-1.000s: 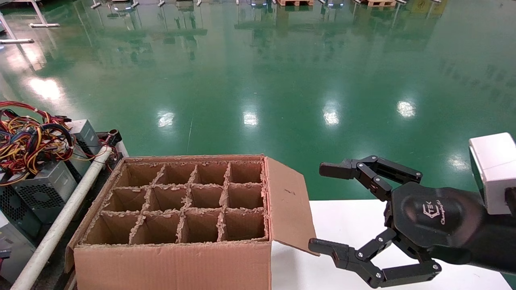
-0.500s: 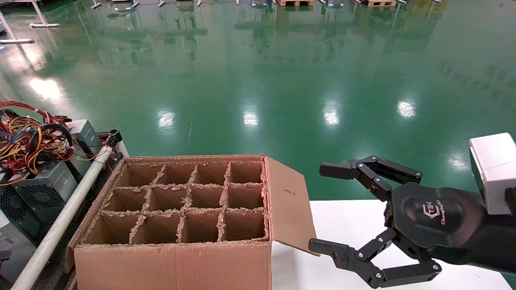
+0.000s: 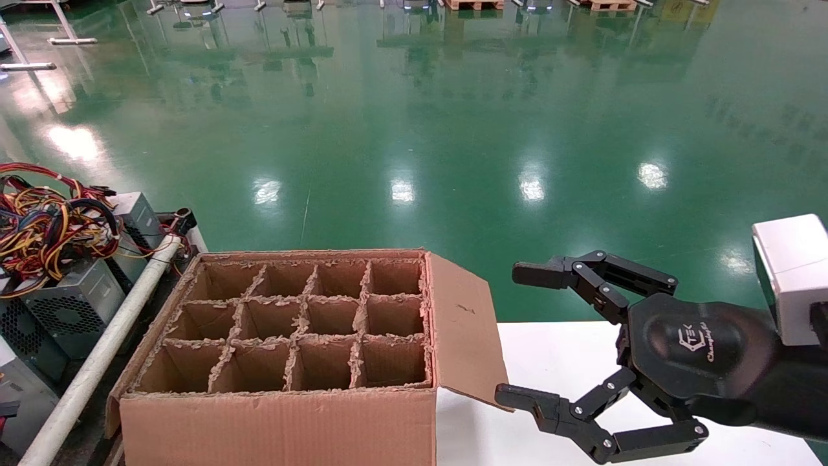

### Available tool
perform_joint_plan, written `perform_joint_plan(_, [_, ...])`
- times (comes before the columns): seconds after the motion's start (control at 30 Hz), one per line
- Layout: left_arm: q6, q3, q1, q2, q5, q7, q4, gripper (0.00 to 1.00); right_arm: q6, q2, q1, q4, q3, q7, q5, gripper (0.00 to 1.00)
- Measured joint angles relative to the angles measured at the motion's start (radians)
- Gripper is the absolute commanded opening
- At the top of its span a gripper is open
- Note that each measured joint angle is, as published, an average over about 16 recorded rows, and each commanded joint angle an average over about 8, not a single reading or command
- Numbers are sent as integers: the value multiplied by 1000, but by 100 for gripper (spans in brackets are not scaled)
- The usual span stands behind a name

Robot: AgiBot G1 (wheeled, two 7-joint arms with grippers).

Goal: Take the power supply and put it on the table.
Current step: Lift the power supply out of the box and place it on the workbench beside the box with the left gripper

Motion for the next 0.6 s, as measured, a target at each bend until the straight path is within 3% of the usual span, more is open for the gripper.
perform_joint_plan(0.3, [12, -115, -68, 229, 136, 417, 113, 100, 0, 0, 0, 0, 0, 0, 0, 100])
perform_joint_plan(0.43, [20, -150, -49, 297, 159, 526, 135, 100, 0, 0, 0, 0, 0, 0, 0, 100])
perform_joint_plan(0.6, [46, -200, 16, 345, 148, 588, 123, 100, 0, 0, 0, 0, 0, 0, 0, 100])
